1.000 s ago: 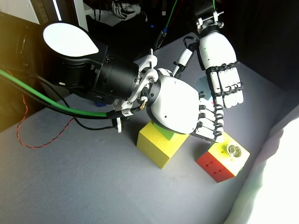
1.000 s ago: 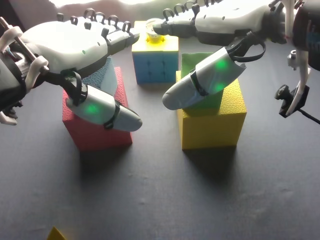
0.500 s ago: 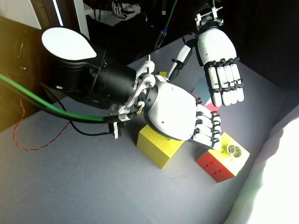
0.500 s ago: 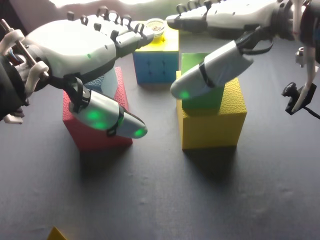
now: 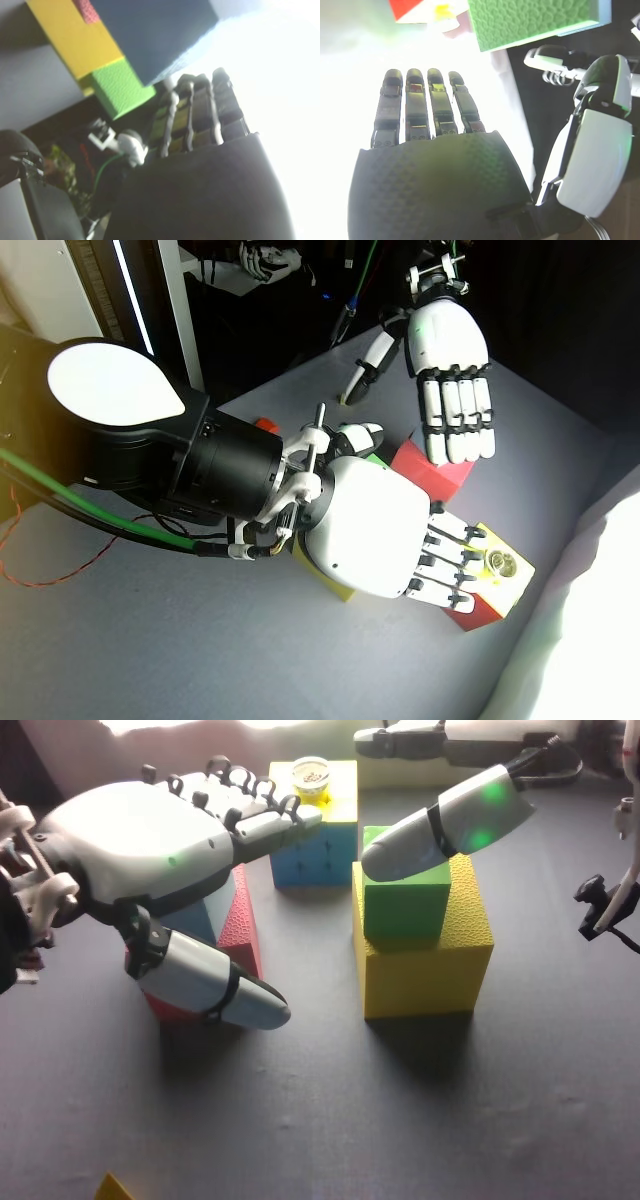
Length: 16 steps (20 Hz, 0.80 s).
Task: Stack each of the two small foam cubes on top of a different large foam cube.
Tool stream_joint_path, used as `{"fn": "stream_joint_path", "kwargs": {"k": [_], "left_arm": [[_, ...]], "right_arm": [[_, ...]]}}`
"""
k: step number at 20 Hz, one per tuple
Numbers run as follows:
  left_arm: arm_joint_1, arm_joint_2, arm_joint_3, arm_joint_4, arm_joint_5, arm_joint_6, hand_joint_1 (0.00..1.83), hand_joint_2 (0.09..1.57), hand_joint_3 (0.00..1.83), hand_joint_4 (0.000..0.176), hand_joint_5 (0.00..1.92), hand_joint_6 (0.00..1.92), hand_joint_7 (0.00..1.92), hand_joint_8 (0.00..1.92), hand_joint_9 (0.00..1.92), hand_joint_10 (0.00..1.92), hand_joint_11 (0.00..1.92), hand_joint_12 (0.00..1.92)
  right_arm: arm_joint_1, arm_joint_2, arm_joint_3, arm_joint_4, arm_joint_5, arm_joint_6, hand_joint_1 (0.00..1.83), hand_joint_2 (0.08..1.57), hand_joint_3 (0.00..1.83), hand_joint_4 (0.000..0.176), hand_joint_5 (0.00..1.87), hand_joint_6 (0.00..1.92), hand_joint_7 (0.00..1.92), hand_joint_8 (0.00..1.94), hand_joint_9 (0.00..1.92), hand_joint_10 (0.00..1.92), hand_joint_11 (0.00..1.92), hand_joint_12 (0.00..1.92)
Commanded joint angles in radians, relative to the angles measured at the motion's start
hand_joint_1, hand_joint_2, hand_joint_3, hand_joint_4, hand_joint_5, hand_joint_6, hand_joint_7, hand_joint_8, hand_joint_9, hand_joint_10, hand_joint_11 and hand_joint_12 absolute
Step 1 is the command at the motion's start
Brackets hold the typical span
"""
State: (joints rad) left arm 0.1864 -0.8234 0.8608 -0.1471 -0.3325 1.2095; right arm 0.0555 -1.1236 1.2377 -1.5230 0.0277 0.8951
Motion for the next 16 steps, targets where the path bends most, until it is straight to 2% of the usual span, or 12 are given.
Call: {"fn": "stream_joint_path", "kwargs": {"k": [1,5,8,9,10,11,12,13,16], "left_arm": [[-0.004,0.018,-0.002,0.041,-0.136,-0.037,0.45,0.82,0.00,0.000,0.00,0.00,0.00,0.00,0.00,0.00,0.00,0.00],[-0.006,0.044,-0.010,0.197,-0.141,-0.178,0.44,0.82,0.00,0.000,0.00,0.00,0.00,0.00,0.00,0.00,0.00,0.00],[-0.012,0.063,-0.020,0.292,-0.141,-0.261,0.44,0.82,0.00,0.000,0.00,0.00,0.00,0.00,0.00,0.00,0.00,0.00],[-0.019,0.074,-0.026,0.364,-0.141,-0.318,0.46,0.81,0.00,0.000,0.00,0.00,0.00,0.00,0.00,0.00,0.00,0.00],[-0.024,0.082,-0.031,0.427,-0.143,-0.368,0.44,0.81,0.00,0.000,0.00,0.00,0.00,0.00,0.00,0.00,0.00,0.00],[-0.025,0.089,-0.035,0.490,-0.151,-0.421,0.44,0.81,0.00,0.000,0.00,0.00,0.00,0.00,0.00,0.00,0.00,0.00],[-0.006,0.105,-0.039,0.680,-0.190,-0.603,0.42,0.82,0.00,0.000,0.00,0.00,0.00,0.00,0.00,0.00,0.00,0.00],[-0.005,0.106,-0.039,0.686,-0.193,-0.607,0.40,0.83,0.00,0.000,0.00,0.00,0.00,0.00,0.00,0.00,0.00,0.00],[0.025,0.124,-0.047,0.844,-0.257,-0.713,0.41,0.83,0.00,0.000,0.00,0.00,0.00,0.00,0.00,0.00,0.00,0.00]], "right_arm": [[0.023,0.022,0.002,0.006,0.009,0.013,0.34,0.71,0.00,0.000,0.00,0.00,0.00,0.00,0.00,0.00,0.00,0.00],[0.052,0.038,0.012,0.006,0.055,0.010,0.37,0.70,0.00,0.000,0.00,0.00,0.00,0.00,0.00,0.00,0.00,0.00],[0.062,0.055,0.038,0.026,0.143,-0.014,0.34,0.70,0.00,0.000,0.00,0.00,0.00,0.00,0.00,0.00,0.00,0.00],[0.060,0.071,0.050,0.276,0.215,-0.267,0.33,0.71,0.00,0.000,0.00,0.00,0.00,0.00,0.00,0.00,0.00,0.00],[0.058,0.087,0.057,0.434,0.302,-0.414,0.35,0.72,0.01,0.000,0.00,0.00,0.00,0.00,0.00,0.00,0.00,0.00],[0.058,0.107,0.059,0.527,0.381,-0.523,0.35,0.72,0.01,0.000,0.00,0.00,0.00,0.00,0.00,0.00,0.00,0.00],[0.064,0.141,0.059,0.555,0.479,-0.606,0.33,0.73,0.01,0.000,0.00,0.00,0.00,0.00,0.00,0.00,0.00,0.00],[0.064,0.142,0.059,0.555,0.481,-0.612,0.30,0.73,0.01,0.000,0.00,0.00,0.00,0.00,0.00,0.00,0.00,0.00],[0.037,0.175,0.057,0.555,0.524,-0.694,0.33,0.72,0.01,0.000,0.00,0.00,0.00,0.00,0.00,0.00,0.00,0.00]]}}
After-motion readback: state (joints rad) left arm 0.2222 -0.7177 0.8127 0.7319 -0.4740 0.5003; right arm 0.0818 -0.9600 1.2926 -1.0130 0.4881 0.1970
